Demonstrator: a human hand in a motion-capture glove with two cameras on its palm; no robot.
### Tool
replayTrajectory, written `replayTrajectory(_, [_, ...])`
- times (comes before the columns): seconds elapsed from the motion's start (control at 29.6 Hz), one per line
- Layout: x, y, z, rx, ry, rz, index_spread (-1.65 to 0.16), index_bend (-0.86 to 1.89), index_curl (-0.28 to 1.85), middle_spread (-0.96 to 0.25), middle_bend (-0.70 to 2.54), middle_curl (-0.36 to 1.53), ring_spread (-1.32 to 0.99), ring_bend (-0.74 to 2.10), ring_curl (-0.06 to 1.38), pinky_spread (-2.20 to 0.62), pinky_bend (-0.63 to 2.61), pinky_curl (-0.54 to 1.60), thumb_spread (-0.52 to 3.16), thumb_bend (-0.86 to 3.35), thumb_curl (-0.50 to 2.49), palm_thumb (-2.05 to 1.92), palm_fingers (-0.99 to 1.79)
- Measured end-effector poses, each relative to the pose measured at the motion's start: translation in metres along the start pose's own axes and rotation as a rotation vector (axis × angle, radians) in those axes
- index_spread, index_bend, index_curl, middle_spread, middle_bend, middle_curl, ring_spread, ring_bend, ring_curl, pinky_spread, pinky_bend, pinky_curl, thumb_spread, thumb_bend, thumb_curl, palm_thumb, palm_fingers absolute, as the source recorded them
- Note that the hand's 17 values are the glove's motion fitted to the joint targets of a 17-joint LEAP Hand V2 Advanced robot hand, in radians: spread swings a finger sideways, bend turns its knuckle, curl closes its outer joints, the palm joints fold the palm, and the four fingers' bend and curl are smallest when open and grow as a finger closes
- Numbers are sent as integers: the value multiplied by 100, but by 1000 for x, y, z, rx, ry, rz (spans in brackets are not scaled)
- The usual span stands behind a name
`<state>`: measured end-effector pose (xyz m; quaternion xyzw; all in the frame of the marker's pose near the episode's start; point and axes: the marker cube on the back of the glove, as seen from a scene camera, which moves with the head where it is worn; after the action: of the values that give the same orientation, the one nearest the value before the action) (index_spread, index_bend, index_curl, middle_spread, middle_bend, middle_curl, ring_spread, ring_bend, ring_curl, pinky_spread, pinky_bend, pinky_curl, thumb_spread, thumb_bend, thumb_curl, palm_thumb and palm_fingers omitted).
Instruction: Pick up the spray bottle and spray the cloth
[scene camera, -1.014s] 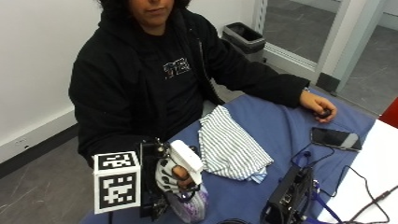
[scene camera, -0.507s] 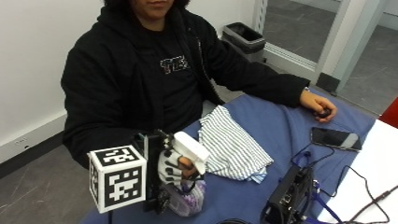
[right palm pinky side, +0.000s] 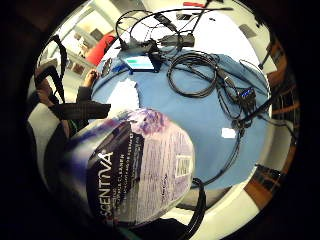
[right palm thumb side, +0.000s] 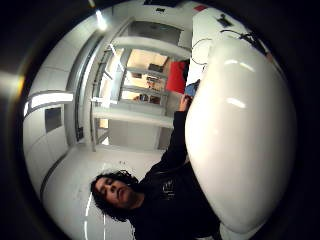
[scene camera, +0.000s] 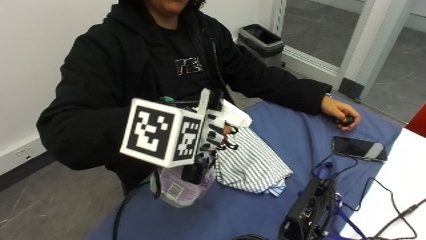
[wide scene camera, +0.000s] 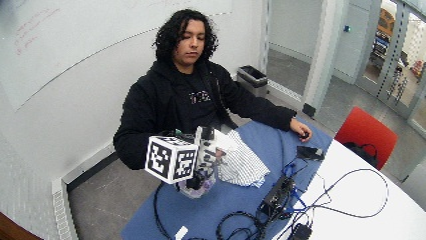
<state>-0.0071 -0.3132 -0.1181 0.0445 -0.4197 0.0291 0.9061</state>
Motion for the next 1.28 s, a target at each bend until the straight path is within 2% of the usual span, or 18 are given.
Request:
replayTrajectory(0.07, [-13, -9, 9, -59, 52, 9, -28, 17, 50, -22, 50, 55, -23, 73, 51, -30, 52, 44, 31, -2, 76, 107, 128])
replayTrajectory(0.2, [-20, 17, 5, -345, 229, 32, -28, 17, 51, -22, 50, 55, -23, 73, 51, -30, 52, 44, 32, -2, 77, 107, 127])
replayTrajectory(0.64, [-34, 19, 57, -844, 489, 269, -27, 16, 52, -21, 49, 55, -23, 73, 51, -29, 53, 44, 33, -2, 79, 108, 126])
replayTrajectory(0.91, [-18, 25, 87, -1052, 603, 355, -26, 14, 51, -21, 49, 56, -23, 74, 52, -28, 54, 45, 35, -2, 81, 109, 124])
replayTrajectory(1.28, [4, 34, 125, -1230, 667, 402, -25, 14, 50, -21, 47, 57, -22, 75, 52, -27, 55, 45, 38, -2, 82, 111, 122])
